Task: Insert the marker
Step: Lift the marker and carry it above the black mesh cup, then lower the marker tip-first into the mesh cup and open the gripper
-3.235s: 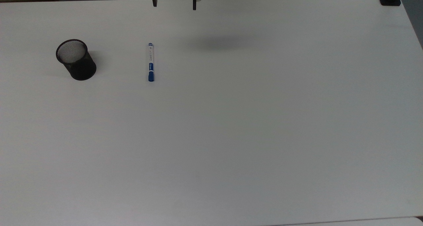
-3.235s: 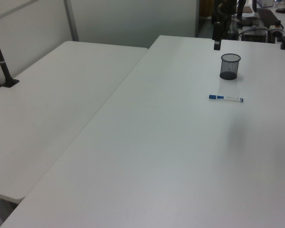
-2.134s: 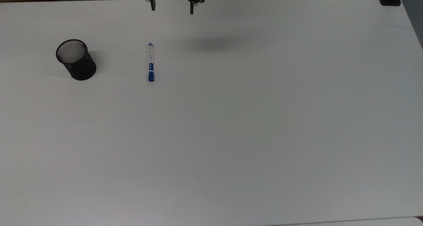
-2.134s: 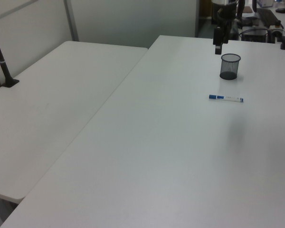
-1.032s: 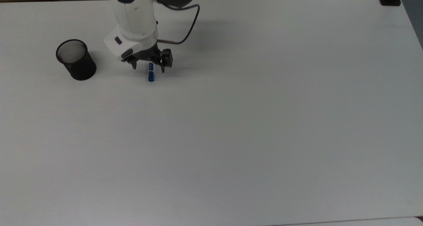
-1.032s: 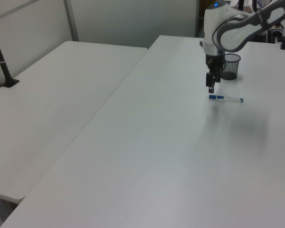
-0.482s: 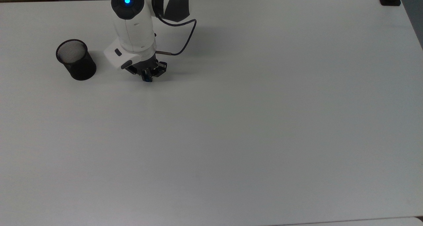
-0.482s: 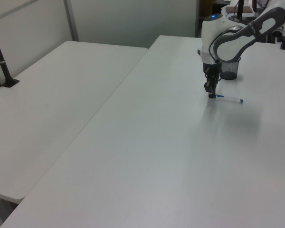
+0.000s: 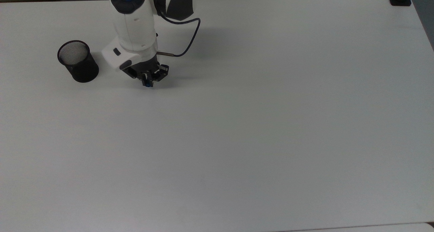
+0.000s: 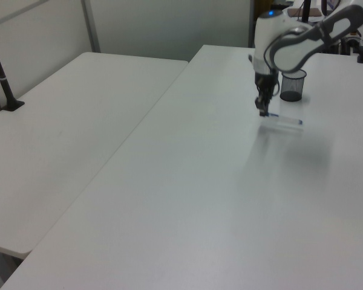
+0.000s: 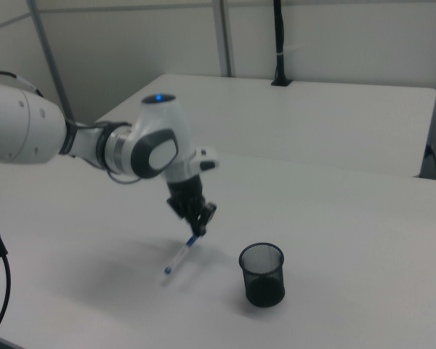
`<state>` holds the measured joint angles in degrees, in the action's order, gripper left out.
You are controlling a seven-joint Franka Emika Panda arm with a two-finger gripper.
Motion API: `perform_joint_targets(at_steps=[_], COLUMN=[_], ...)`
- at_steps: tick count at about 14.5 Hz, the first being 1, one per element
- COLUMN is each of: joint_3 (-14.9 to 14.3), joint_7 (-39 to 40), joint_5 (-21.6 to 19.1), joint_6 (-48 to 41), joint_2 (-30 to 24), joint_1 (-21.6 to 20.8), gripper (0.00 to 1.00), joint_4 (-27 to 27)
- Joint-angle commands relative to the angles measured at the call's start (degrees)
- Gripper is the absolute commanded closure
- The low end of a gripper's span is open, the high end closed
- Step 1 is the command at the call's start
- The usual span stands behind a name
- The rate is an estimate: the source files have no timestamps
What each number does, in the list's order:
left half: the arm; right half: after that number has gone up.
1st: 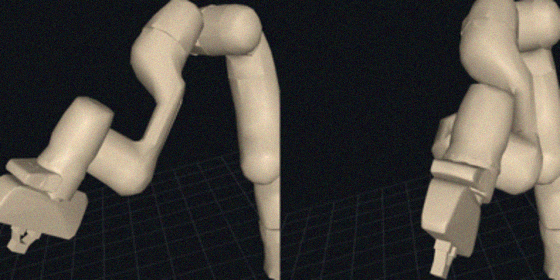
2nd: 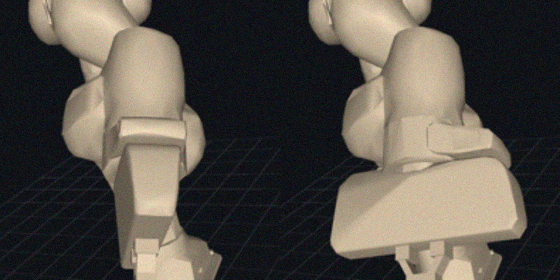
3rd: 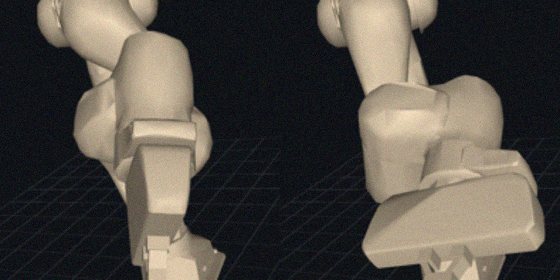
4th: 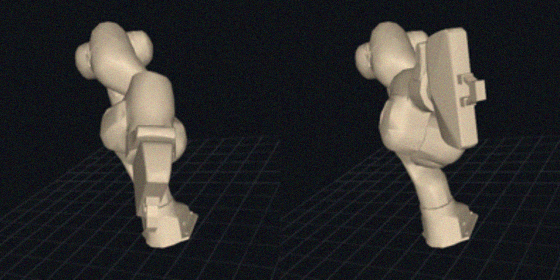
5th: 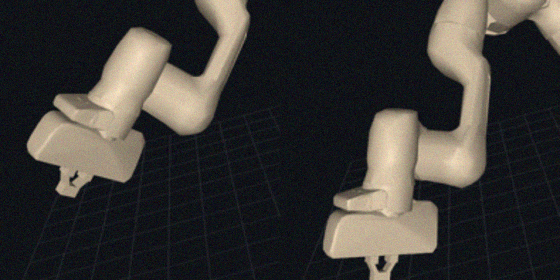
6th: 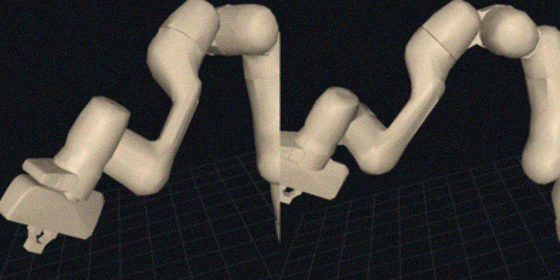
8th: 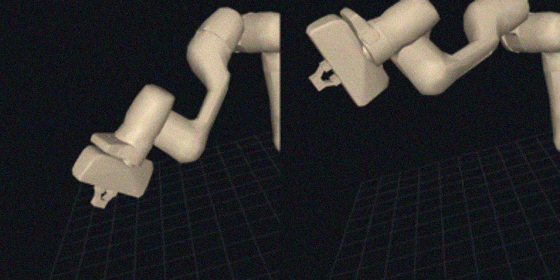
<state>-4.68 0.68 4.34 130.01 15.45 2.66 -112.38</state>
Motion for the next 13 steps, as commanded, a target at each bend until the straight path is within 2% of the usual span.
perform_joint_targets(at_steps=[1, 4, 5, 9, 13], joint_3=[-0.2, -0.2, -0.4, -3.3, -3.8], joint_7=[0.3, 0.4, 0.3, 0.8, 1.6], joint_5=[0.0, 0.5, 0.5, 0.6, 0.5], joint_6=[-0.4, 1.1, 4.2, 8.0, 10.8], joint_2=[-4.3, -6.7, -7.4, -7.7, -7.2], joint_1=[2.8, 5.6, 7.2, 9.6, 13.2], gripper=[0.89, 0.88, 0.88, 0.88, 0.88], joint_4=[3.7, 4.1, 4.4, 4.3, 4.4])
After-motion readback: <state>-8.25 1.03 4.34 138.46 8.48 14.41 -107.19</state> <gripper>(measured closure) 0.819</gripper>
